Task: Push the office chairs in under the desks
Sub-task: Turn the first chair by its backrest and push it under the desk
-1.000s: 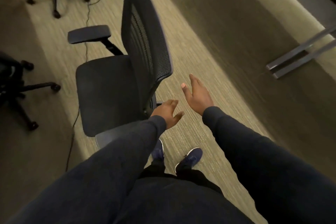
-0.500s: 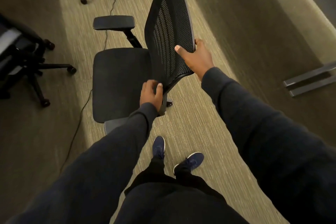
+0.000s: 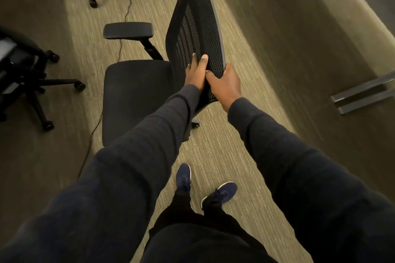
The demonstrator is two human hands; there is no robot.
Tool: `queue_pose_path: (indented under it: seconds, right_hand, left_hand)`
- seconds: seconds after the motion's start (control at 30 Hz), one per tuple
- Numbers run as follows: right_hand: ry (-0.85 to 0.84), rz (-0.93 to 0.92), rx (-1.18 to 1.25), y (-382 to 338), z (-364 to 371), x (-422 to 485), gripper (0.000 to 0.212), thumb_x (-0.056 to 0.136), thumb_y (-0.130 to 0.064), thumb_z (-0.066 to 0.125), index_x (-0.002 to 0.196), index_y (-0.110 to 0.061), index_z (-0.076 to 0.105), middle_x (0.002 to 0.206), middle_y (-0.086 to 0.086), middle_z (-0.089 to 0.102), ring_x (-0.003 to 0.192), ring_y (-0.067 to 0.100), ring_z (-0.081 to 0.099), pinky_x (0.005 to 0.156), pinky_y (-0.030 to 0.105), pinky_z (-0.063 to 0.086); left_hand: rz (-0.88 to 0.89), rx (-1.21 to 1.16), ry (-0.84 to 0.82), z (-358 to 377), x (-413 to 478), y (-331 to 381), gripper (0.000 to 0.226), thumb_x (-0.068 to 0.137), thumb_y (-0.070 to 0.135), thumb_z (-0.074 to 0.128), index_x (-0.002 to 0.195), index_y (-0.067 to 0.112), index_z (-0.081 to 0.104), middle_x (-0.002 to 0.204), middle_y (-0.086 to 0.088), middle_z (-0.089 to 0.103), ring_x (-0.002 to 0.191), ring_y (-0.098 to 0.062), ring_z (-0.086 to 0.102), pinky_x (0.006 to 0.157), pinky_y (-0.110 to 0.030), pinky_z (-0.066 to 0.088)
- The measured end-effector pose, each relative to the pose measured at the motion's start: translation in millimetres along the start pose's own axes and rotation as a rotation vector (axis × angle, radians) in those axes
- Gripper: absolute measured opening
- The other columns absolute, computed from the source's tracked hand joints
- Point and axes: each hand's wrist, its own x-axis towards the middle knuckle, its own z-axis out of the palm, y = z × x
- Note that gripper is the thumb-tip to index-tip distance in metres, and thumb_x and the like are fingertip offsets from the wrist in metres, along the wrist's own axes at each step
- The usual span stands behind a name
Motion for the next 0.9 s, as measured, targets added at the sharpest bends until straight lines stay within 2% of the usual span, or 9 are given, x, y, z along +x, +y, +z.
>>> queue_pose_path:
  seconds: [0.2,0.4,0.47,0.63,0.8,0.9]
  right_hand:
    - [0.061,0.039,0.070,17,-10,-4,0.025,0.089,-0.026,0.069,0.107,-0.014,0.056,0.098,-0.002,0.067,0.088,0.012,0.067,0.077,0.036,0.061]
    - [0.108,0.056,0.138,30,-34,-2,0.025,0.090,-0.026,0.069,0.109,-0.017,0.056,0.100,-0.005,0.067,0.090,0.008,0.067,0.075,0.029,0.059]
    - [0.120,0.066,0.140,34,-44,-1,0.026,0.090,-0.028,0.069,0.110,-0.019,0.056,0.102,-0.005,0.067,0.092,0.010,0.067,0.078,0.032,0.060]
    - [0.210,0.106,0.176,49,-92,2,0.027,0.089,-0.028,0.069,0.112,-0.020,0.056,0.106,-0.003,0.068,0.096,0.012,0.068,0.083,0.037,0.060]
    - [0.312,0.145,0.211,63,-135,-6,0.026,0.090,-0.029,0.070,0.110,-0.023,0.055,0.105,-0.004,0.067,0.097,0.012,0.067,0.077,0.031,0.059]
    - [0.401,0.175,0.216,74,-162,-14,0.023,0.089,-0.030,0.069,0.106,-0.023,0.055,0.103,-0.004,0.068,0.095,0.012,0.068,0.079,0.033,0.059]
  left_hand:
    - [-0.017,0.070,-0.066,19,7,-9,0.064,0.101,0.053,0.036,0.157,0.030,0.017,0.164,-0.011,0.011,0.151,-0.025,0.012,0.122,-0.050,0.010]
    - [-0.007,0.127,-0.130,49,11,-5,0.063,0.102,0.054,0.031,0.158,0.031,0.015,0.166,-0.010,0.004,0.153,-0.024,0.000,0.122,-0.052,0.002]
    - [-0.005,0.176,-0.158,60,13,-3,0.063,0.102,0.055,0.029,0.158,0.031,0.013,0.166,-0.010,0.002,0.152,-0.024,-0.004,0.121,-0.053,-0.001]
    - [0.010,0.267,-0.262,116,10,2,0.065,0.100,0.058,0.027,0.158,0.032,0.011,0.166,-0.013,0.001,0.152,-0.028,-0.003,0.121,-0.054,-0.002]
    - [0.020,0.338,-0.378,167,-2,4,0.068,0.098,0.060,0.027,0.158,0.031,0.011,0.166,-0.014,0.002,0.152,-0.029,-0.003,0.121,-0.053,-0.001]
    - [0.030,0.392,-0.459,200,-14,4,0.070,0.098,0.061,0.027,0.158,0.030,0.011,0.165,-0.015,0.002,0.152,-0.030,-0.001,0.121,-0.052,0.001]
